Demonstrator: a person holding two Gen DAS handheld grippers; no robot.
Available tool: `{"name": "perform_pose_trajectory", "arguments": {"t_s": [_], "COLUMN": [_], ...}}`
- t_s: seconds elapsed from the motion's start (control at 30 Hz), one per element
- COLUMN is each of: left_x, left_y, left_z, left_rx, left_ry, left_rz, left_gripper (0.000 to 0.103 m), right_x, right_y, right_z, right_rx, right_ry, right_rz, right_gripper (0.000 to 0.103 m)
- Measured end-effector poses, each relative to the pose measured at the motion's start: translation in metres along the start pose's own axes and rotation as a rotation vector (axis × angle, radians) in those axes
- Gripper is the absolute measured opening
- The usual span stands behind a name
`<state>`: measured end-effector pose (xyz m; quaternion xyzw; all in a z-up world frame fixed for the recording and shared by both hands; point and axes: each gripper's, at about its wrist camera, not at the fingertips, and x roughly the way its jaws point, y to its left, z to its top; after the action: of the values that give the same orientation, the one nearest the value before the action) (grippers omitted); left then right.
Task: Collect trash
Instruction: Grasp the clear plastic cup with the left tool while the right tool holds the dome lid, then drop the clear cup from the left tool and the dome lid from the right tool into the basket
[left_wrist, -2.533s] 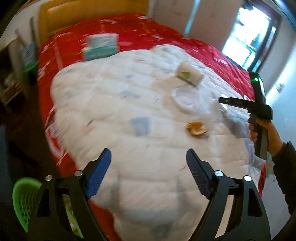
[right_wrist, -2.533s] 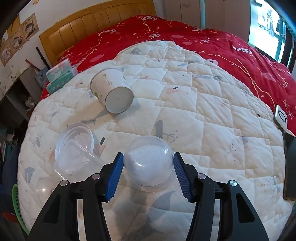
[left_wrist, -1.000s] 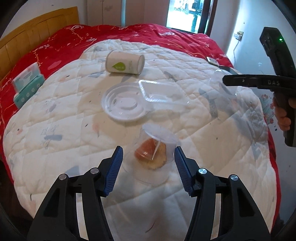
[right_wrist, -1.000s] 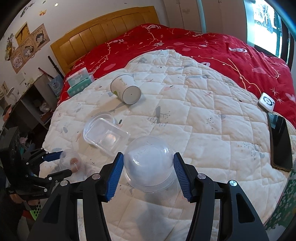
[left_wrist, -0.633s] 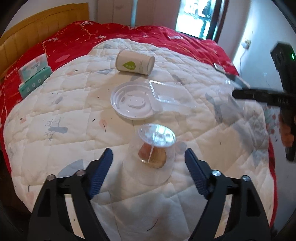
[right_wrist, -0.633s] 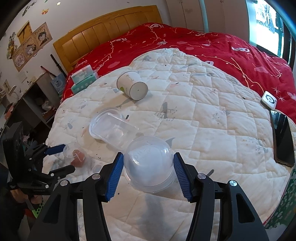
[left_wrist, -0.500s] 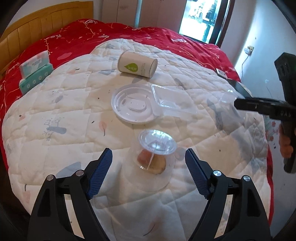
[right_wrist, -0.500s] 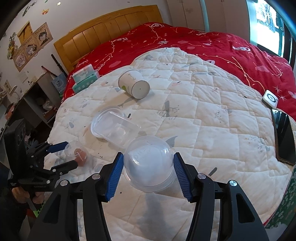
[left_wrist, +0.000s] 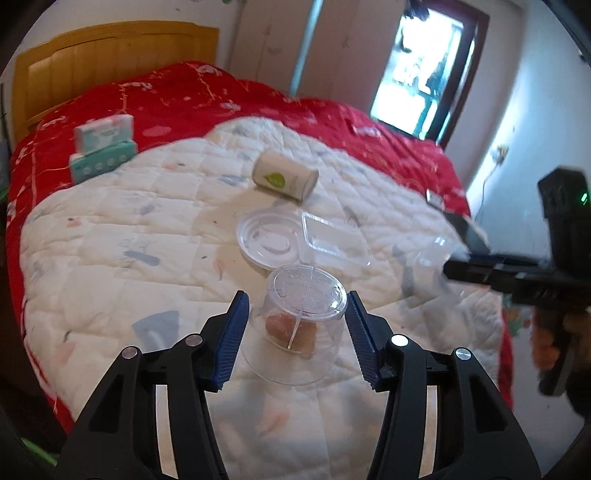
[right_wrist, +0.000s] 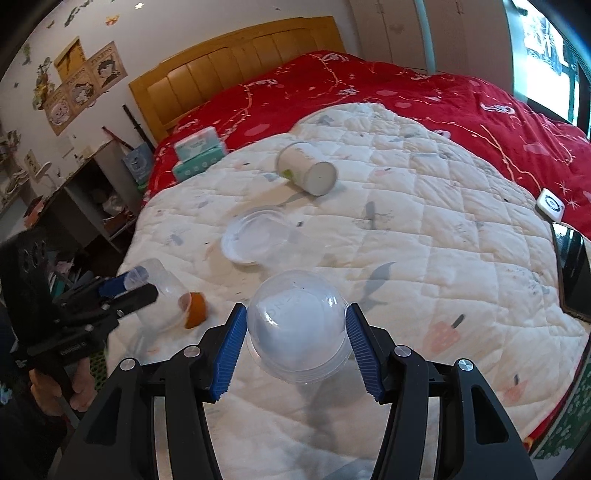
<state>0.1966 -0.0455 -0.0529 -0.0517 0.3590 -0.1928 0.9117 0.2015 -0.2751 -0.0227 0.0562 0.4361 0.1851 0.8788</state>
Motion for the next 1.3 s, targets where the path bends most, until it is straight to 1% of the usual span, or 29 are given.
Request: {"name": "perform_pose_trajectory", "arguments": {"t_s": [0.17, 0.3, 0.4, 0.53, 0.6, 0.67, 0.73, 0.87, 1.07, 1.3], "left_x": [-0.044, -0.086, -0.117, -0.158, -0.173, -0.190, -0.199, -0.219, -0.231, -0.244], "left_y": [0.012, 0.025, 0.040, 0.067, 0.080, 0.095, 0.109, 0.136, 0.162, 0.185], "left_z": [-0.008, -0.023, -0.037, -0.067, -0.079, -0.096, -0.110, -0.141, -0.172, -0.199], "left_rx": [-0.068, -0.109, -0.145, -0.212, -0.244, -0.288, -0.322, -0.413, -0.477, -0.572], "left_ry": [-0.053, -0.099, -0.123, -0.138, -0.141, -0.138, -0.128, -0.108, -0.068, -0.053], "left_rz": [0.023, 0.069, 0.130, 0.237, 0.263, 0.307, 0.349, 0.405, 0.479, 0.502], "left_gripper": [0.053, 0.053, 0.053, 0.053, 0.053, 0.053, 0.053, 0.053, 0.053, 0.055], "right_x": [-0.007, -0.011, -0.013, -0.013, -0.011, -0.010, -0.006, -0.002, 0.008, 0.018], "right_y": [0.028, 0.055, 0.080, 0.113, 0.128, 0.141, 0.157, 0.187, 0.227, 0.271], "right_z": [-0.009, -0.018, -0.026, -0.036, -0.041, -0.045, -0.050, -0.058, -0.066, -0.074], "right_rx": [-0.026, -0.045, -0.086, -0.135, -0.160, -0.177, -0.196, -0.240, -0.298, -0.359], "right_ry": [-0.008, -0.005, -0.001, 0.009, 0.015, 0.022, 0.036, 0.052, 0.085, 0.114], "right_rz": [0.045, 0.099, 0.120, 0.154, 0.167, 0.182, 0.200, 0.229, 0.268, 0.316], "right_gripper": [0.054, 0.054, 0.054, 0.054, 0.054, 0.054, 0.054, 0.054, 0.054, 0.054]}}
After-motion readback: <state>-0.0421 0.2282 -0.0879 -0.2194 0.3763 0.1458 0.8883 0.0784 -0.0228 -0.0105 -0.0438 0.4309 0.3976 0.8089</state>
